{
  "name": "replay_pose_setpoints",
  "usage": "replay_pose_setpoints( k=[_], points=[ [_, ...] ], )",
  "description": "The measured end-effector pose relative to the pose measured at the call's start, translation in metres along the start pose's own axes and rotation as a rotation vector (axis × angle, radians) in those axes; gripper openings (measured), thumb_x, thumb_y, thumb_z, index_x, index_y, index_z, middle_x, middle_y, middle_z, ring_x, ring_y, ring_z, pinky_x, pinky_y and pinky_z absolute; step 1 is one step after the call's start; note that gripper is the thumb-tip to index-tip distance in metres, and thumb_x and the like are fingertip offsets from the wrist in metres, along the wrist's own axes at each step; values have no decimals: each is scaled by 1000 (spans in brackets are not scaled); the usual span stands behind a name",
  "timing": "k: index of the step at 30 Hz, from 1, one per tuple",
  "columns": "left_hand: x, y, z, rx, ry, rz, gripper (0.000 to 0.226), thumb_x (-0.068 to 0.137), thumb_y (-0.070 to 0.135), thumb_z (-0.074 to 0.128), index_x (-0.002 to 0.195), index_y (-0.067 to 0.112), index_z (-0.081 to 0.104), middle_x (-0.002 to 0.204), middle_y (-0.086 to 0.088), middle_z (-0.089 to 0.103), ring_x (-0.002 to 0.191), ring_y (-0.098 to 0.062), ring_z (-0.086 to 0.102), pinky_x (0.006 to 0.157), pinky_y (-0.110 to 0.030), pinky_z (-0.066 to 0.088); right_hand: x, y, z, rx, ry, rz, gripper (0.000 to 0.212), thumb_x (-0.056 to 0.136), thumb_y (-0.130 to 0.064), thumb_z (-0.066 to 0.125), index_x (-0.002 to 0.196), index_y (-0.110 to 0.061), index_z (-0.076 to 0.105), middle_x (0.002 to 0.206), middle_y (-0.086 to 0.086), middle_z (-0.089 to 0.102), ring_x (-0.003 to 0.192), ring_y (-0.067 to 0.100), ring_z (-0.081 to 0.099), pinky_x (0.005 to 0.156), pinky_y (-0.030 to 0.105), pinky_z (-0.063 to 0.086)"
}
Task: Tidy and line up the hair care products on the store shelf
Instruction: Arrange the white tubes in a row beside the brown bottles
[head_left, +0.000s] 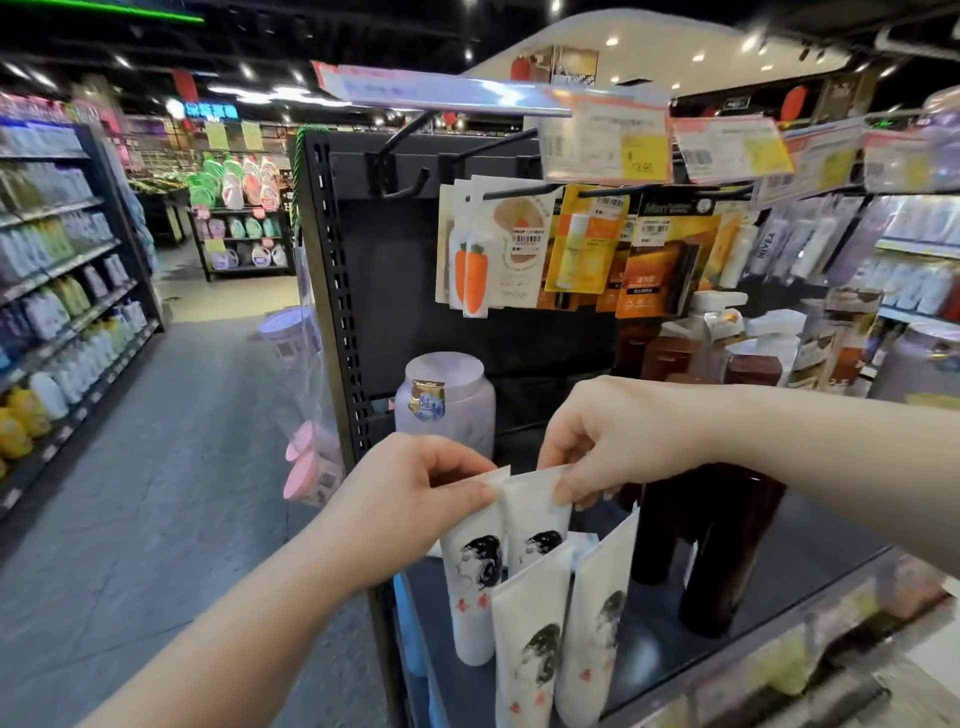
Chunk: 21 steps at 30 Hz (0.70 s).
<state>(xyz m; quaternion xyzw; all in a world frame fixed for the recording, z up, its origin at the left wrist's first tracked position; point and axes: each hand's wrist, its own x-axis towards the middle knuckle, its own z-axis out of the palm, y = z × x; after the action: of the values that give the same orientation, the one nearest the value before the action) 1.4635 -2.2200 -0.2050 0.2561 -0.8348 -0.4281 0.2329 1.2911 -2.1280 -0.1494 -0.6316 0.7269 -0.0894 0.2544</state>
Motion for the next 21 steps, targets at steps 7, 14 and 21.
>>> replay_pose_setpoints(
  k=[7,14,21],
  points=[
    [-2,2,-1,10,-5,2,18,81,19,68,74,35,73,77,14,74,75,-2,67,75,-21,54,-3,-4,1,-77,26,50,7,83,-16,67,90,-16,68,82,0,74,75,8,70,71,23,59],
    [-4,2,-2,29,-15,7,16,82,19,67,79,34,73,79,12,74,76,1,67,76,-20,56,-5,-5,-1,-154,43,99,8,82,-17,66,90,-17,68,79,-2,74,71,7,70,65,19,57],
    [-4,2,-1,38,-27,8,18,83,22,65,76,38,69,80,11,74,77,1,66,72,-17,55,-6,-4,-3,-140,-4,91,13,81,-15,66,90,-23,65,82,-3,73,74,7,70,67,21,57]
  ],
)
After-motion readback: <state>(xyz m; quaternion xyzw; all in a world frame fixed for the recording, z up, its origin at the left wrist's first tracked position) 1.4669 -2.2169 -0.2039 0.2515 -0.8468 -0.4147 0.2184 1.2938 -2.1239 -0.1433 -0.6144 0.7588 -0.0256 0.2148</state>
